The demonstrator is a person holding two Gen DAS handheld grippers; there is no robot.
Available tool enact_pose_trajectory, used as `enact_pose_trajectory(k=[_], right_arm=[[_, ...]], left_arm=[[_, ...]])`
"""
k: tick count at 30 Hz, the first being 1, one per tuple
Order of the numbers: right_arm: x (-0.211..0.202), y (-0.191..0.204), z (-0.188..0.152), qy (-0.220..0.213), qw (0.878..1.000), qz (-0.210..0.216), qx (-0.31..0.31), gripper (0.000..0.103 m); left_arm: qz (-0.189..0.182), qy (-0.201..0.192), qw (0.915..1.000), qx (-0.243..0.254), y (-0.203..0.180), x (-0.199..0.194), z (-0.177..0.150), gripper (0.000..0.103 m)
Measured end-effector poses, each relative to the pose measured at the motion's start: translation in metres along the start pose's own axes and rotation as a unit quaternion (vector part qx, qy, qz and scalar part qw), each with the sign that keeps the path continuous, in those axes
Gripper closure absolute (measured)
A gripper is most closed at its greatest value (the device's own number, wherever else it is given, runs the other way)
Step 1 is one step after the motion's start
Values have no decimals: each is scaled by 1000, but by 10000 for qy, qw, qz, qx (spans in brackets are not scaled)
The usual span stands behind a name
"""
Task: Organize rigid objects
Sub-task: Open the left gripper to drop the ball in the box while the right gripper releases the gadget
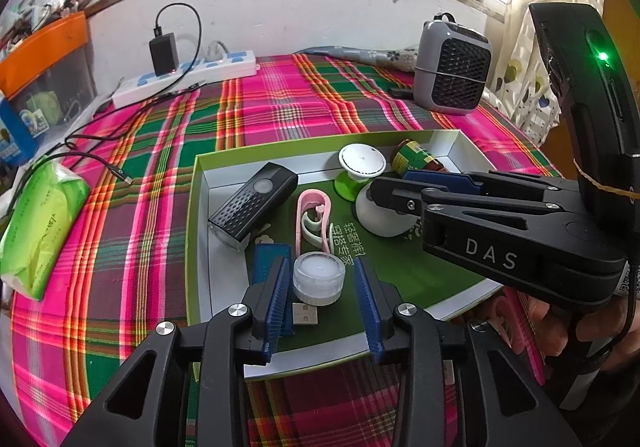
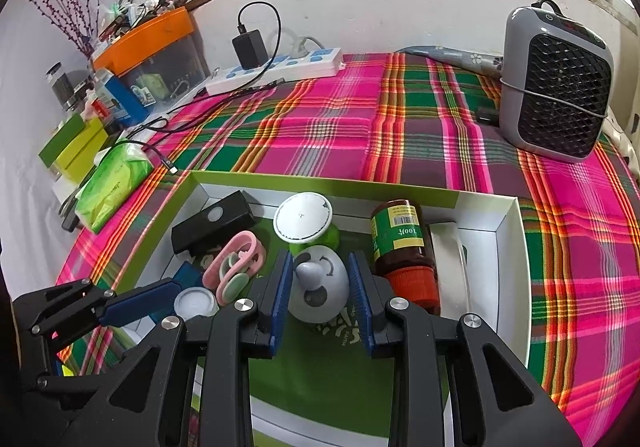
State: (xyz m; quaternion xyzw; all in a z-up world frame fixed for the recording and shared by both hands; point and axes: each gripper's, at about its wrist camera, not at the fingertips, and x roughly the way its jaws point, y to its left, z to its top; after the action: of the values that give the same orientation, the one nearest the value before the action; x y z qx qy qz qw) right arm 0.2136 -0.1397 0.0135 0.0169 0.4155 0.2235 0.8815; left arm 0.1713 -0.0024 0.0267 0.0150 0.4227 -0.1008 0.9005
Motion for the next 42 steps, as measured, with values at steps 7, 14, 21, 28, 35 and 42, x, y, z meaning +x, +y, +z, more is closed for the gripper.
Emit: enact_pose_trajectory(k=[7,14,21,28,35,42], right_arm=[[-2,1,-1,-40,10000,39,-2,69],[-5,2,-1,-80,10000,53,26,66],[-14,3,-2,-168,9998,75,69,65],[-29,5,-7,-292,9995,67,87,61],[-45,4,-17,-379,9992,-20,142,61],[-72,1,-40,-506,9982,-187,244,61]], left_arm=[[5,3,10000,16,-1,-1,0,67],[-22,-53,10000,10,-2,-5,-1,67],[-81,-156,9998,4,-3,-18,-2,67],[-122,-239,9996,-12,-4,-30,-5,67],[-172,-358,9992,-18,-7,-45,-12,67],[-271,-440,9986,-61,-9,-59,-24,67]])
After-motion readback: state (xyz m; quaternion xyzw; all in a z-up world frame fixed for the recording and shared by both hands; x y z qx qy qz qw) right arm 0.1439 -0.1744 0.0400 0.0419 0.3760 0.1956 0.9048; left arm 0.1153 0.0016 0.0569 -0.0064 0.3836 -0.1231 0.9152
